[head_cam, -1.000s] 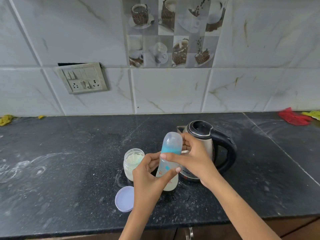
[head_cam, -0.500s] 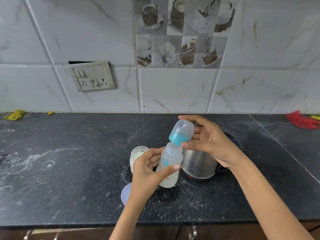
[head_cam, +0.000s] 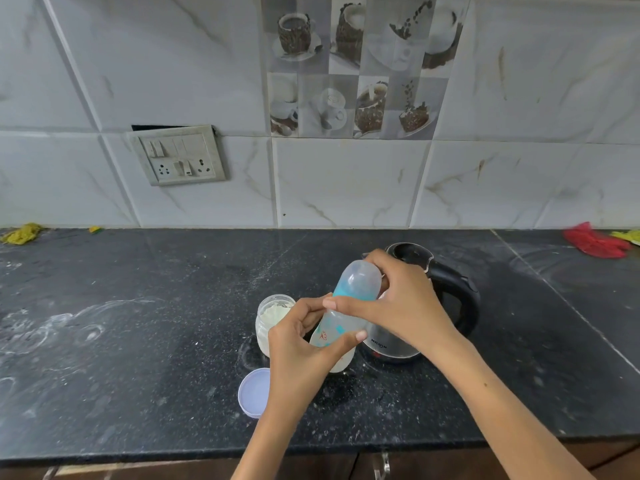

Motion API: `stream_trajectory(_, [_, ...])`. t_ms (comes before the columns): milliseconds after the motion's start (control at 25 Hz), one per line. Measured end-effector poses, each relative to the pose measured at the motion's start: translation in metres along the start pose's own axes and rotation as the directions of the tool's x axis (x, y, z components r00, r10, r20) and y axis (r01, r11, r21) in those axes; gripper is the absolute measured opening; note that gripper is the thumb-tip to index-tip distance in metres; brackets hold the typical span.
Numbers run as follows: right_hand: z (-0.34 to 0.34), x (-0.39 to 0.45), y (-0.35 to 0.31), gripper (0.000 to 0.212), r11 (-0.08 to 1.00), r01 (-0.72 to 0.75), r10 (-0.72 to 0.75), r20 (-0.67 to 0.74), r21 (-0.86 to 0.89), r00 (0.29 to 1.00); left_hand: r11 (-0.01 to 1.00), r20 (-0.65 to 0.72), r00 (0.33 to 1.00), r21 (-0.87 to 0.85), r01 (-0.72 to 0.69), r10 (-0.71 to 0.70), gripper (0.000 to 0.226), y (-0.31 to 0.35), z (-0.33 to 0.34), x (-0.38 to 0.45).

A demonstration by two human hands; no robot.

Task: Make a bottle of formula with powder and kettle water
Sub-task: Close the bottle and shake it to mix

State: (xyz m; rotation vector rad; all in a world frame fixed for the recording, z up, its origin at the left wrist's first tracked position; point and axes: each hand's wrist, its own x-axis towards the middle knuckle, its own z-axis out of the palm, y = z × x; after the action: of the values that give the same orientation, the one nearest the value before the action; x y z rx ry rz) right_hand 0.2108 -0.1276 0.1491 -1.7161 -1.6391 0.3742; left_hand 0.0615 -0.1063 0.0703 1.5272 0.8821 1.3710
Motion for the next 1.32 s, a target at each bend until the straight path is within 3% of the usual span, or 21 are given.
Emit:
stream_trajectory(40, [-0.001,0.000,0.001,0.080,0.999,-0.045,0.045,0.042,-0.009,0.998,1.000,0.001,1.000,0.000,-0.004,0.004,0.044,0.000,0.001,0.000])
stream_trajectory(120, [-0.011,0.001,0.010,0.084,0.944,-0.152,0.065,0.285,0.292,0.956,1.000,-0.006,1.000,-0.019,0.002,-0.003,0.046,0.000,0.001,-0.001])
stream_trajectory(160, [-0.017,0.001,0.015,0.081,0.862,-0.209,0.018,0.384,0.462,0.923,1.000,-0.012,1.000,-0.027,0.006,-0.006,0.047,-0.001,0.001,-0.001])
stream_trajectory(200, [-0.020,0.001,0.021,0.076,0.796,-0.242,-0.014,0.416,0.555,0.909,1.000,-0.014,1.000,-0.030,0.006,-0.006,0.047,-0.001,0.001,-0.001])
stream_trajectory(280, [-0.013,-0.001,0.024,0.064,0.806,-0.204,0.022,0.316,0.555,0.949,1.000,-0.016,1.000,-0.017,-0.002,0.002,0.048,-0.002,0.003,-0.002])
stream_trajectory(360, [0.005,-0.006,0.018,0.056,0.891,-0.171,0.112,0.162,0.420,0.980,1.000,-0.022,1.000,-0.003,-0.004,0.004,0.047,-0.002,0.007,-0.004])
stream_trajectory(440, [0.013,-0.010,0.021,0.064,0.899,-0.160,0.088,0.188,0.408,0.978,1.000,-0.023,1.000,-0.002,0.001,-0.001,0.047,-0.002,0.009,-0.004])
stream_trajectory(560, [-0.003,-0.008,0.030,0.074,0.698,-0.253,0.016,0.339,0.669,0.941,1.000,-0.059,0.998,-0.008,-0.001,0.001,0.047,-0.002,0.006,-0.002])
stream_trajectory(600, [-0.003,-0.007,0.032,0.072,0.704,-0.230,0.018,0.307,0.672,0.952,1.000,-0.062,0.998,0.001,0.000,0.000,0.047,-0.002,0.006,-0.003])
stream_trajectory(680, [0.007,-0.007,0.029,0.064,0.830,-0.167,0.098,0.156,0.532,0.983,1.000,-0.050,0.999,0.030,-0.002,0.004,0.048,-0.003,0.007,-0.004])
stream_trajectory(760, [0.017,-0.011,0.026,0.060,0.866,-0.155,0.101,0.137,0.475,0.985,0.999,-0.026,1.000,0.039,0.006,-0.005,0.048,-0.005,0.009,-0.004])
stream_trajectory(840, [0.013,-0.011,0.033,0.065,0.772,-0.194,0.018,0.284,0.605,0.959,1.000,-0.021,1.000,0.025,0.016,-0.015,0.048,-0.007,0.007,-0.002])
stream_trajectory(920, [0.003,-0.010,0.035,0.064,0.663,-0.234,-0.022,0.332,0.711,0.943,1.000,-0.023,1.000,0.024,0.011,-0.011,0.049,-0.009,0.005,-0.001])
stream_trajectory(1080, [0.018,-0.010,0.032,0.054,0.801,-0.213,0.161,0.141,0.559,0.977,0.998,0.001,0.999,0.041,0.041,-0.041,0.046,-0.010,0.008,-0.004])
stream_trajectory(1240, [0.005,-0.009,0.038,0.058,0.682,-0.239,-0.006,0.333,0.691,0.943,0.996,0.057,0.995,0.012,0.086,-0.087,0.049,-0.009,0.005,0.001])
stream_trajectory(1320, [0.010,-0.010,0.037,0.052,0.710,-0.159,0.021,0.205,0.686,0.978,0.995,0.068,0.993,0.016,0.096,-0.097,0.049,-0.008,0.006,0.001])
